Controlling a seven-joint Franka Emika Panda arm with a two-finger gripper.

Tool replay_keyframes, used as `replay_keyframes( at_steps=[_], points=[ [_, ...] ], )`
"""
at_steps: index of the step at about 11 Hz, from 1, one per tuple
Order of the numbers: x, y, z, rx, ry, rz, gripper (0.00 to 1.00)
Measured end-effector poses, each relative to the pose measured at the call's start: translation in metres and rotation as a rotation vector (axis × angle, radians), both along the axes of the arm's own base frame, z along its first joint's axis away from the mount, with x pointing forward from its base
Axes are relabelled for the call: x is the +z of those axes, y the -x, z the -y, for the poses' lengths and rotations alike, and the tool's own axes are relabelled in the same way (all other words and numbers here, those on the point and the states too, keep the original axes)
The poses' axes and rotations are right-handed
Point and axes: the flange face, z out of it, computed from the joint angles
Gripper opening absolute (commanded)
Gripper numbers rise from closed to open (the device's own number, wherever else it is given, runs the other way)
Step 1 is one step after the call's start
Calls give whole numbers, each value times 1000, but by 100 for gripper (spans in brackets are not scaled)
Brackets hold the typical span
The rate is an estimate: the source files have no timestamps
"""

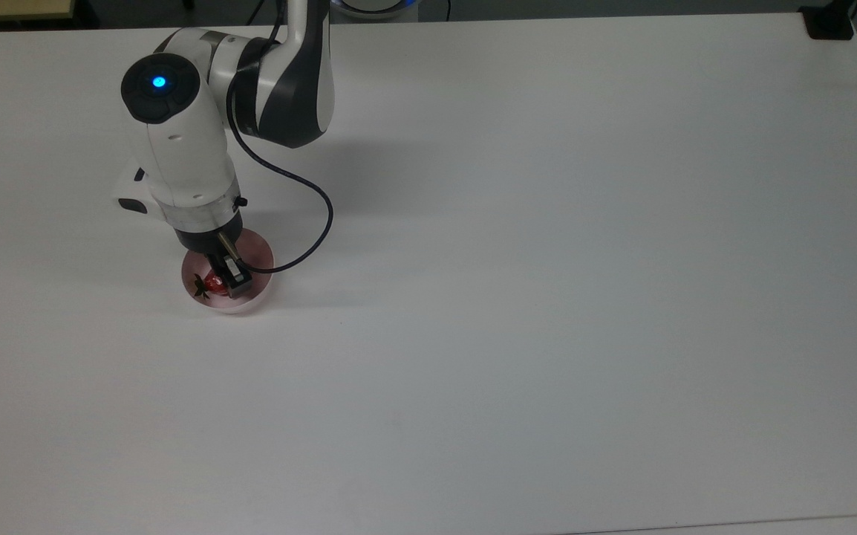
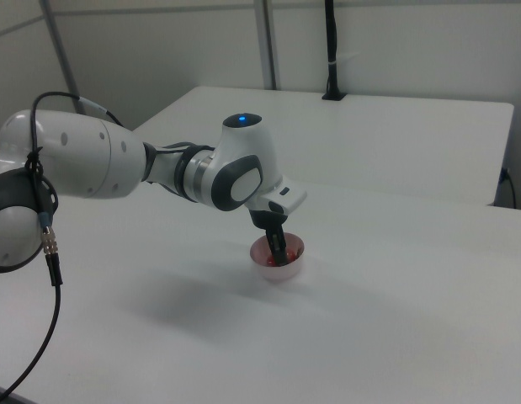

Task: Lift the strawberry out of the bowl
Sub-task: 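Lift the strawberry out of the bowl and carry it beside the bowl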

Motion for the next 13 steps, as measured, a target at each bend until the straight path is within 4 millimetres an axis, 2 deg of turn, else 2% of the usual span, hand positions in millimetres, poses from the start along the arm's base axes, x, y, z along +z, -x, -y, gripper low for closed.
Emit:
replay_keyframes(
  at_steps=[2, 4, 7, 8, 10, 11, 13],
  points=[
    [6, -1, 2, -3, 2, 11, 42],
    [21, -2, 3, -4, 5, 34, 42],
    [68, 5, 6, 20, 13, 55, 42],
    [89, 14, 14, 63, 16, 28, 42],
    [129, 46, 42, 268, 17, -72, 42],
    [140, 61, 58, 393, 10, -118, 42],
    [142, 76, 91, 603, 25, -155, 43]
  ],
)
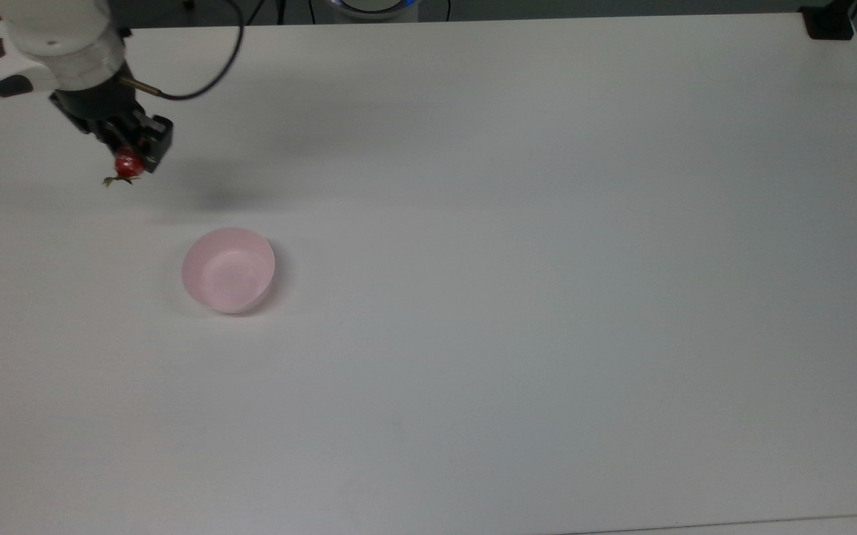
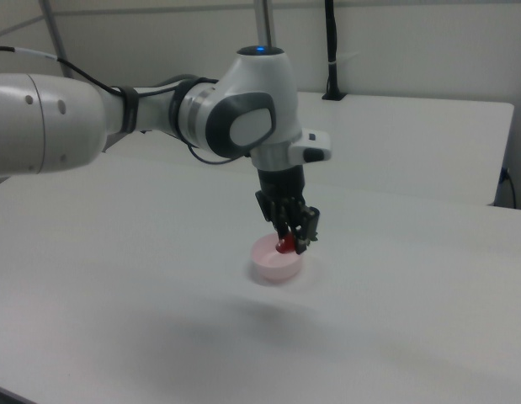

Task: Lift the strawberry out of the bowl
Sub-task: 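Lift the strawberry out of the bowl and carry it beside the bowl, then lower the strawberry onto the table and open the gripper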

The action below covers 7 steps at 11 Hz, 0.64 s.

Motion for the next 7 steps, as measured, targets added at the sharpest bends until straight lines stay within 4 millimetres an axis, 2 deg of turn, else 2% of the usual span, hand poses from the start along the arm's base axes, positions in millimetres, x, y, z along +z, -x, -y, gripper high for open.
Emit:
replay_keyframes(
  at_steps=[2, 4, 5, 6, 7],
  points=[
    [-14, 8, 32, 175, 25, -33, 43],
    [-43, 1, 69, 211, 68, 32, 43],
    [-66, -7, 77, 219, 86, 56, 44],
    [-89, -14, 80, 225, 97, 70, 48],
    [-105, -20, 82, 234, 106, 71, 48]
  ],
)
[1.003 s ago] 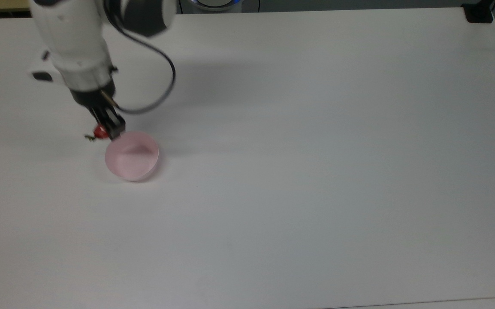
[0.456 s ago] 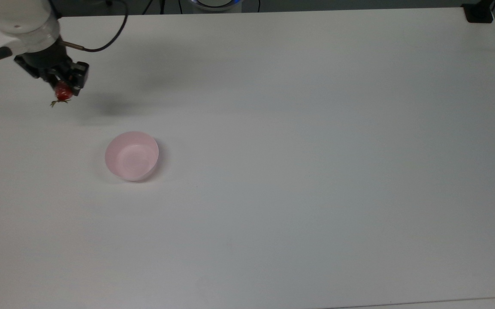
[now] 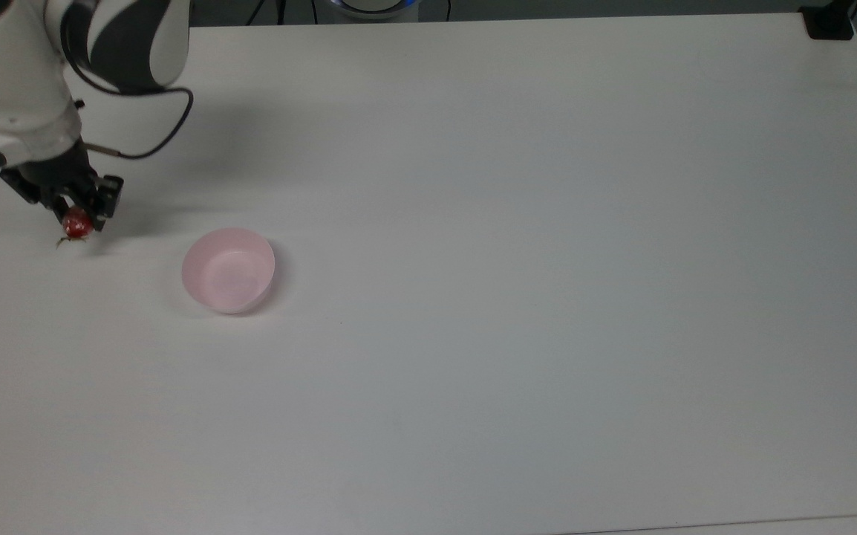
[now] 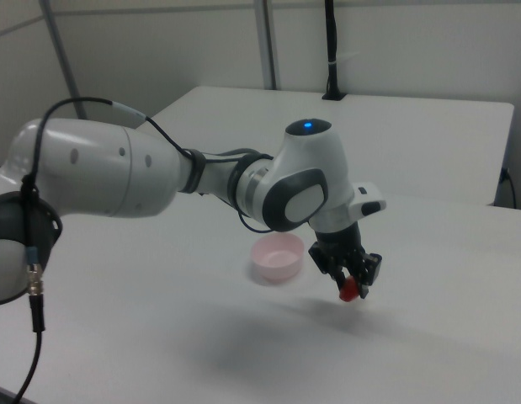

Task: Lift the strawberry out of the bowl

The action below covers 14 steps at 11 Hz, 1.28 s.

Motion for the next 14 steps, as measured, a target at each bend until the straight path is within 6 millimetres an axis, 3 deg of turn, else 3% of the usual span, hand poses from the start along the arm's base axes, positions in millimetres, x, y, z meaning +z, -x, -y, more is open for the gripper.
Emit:
replay_keyframes(
  at_steps=[1, 2, 3, 4, 9, 10, 12, 14],
  points=[
    [-12, -5, 2, 10, 4, -10, 48],
    [-19, -9, 3, 31, 5, -18, 62],
    [-25, -12, 3, 46, 6, -24, 84],
    [-28, -14, 2, 49, 5, -26, 100],
    [-19, -20, 1, 8, 10, 0, 100],
    [-4, -23, 0, -9, 16, 26, 100],
    [46, -20, -13, -38, 7, 33, 100],
    [107, -13, -60, -82, -26, -4, 100]
  ],
)
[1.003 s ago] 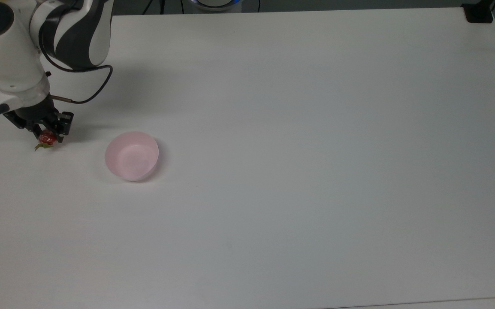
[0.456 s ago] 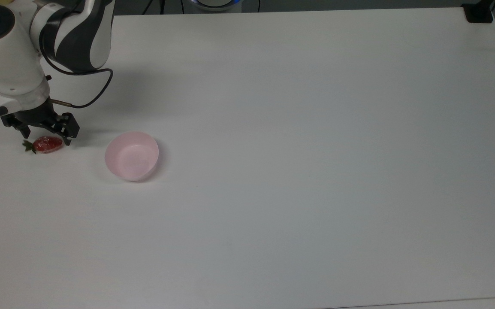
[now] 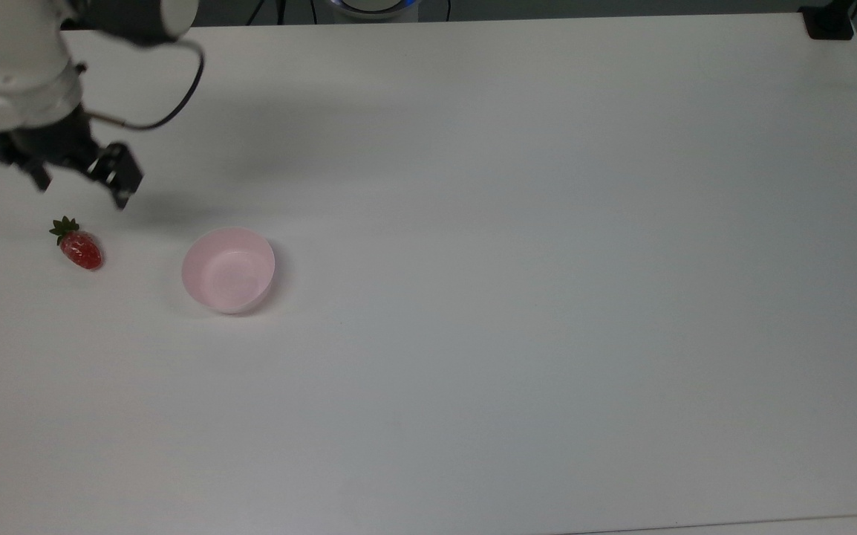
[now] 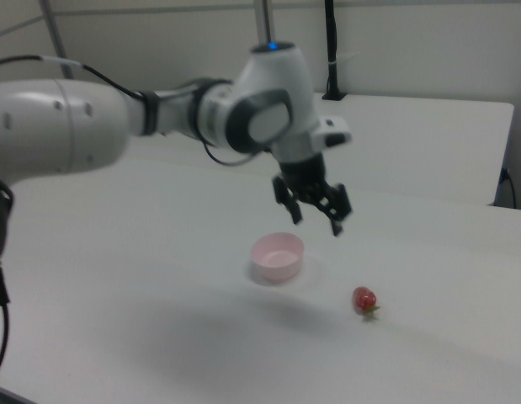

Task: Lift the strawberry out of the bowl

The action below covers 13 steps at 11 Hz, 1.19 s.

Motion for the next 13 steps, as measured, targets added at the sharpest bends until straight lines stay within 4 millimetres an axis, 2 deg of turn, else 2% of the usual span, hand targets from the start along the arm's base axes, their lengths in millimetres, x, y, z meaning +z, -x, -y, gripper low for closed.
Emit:
replay_keyframes(
  at_steps=[3, 5, 7, 8, 12, 13],
  points=[
    [85, 29, -75, -140, -40, -44, 100],
    [117, 46, -113, -150, -54, -54, 100],
    [130, 55, -145, -188, -103, -28, 100],
    [132, 59, -155, -185, -121, -26, 100],
    [137, 69, -186, -44, -124, -35, 100],
    [138, 70, -189, -22, -124, -35, 100]
  ],
)
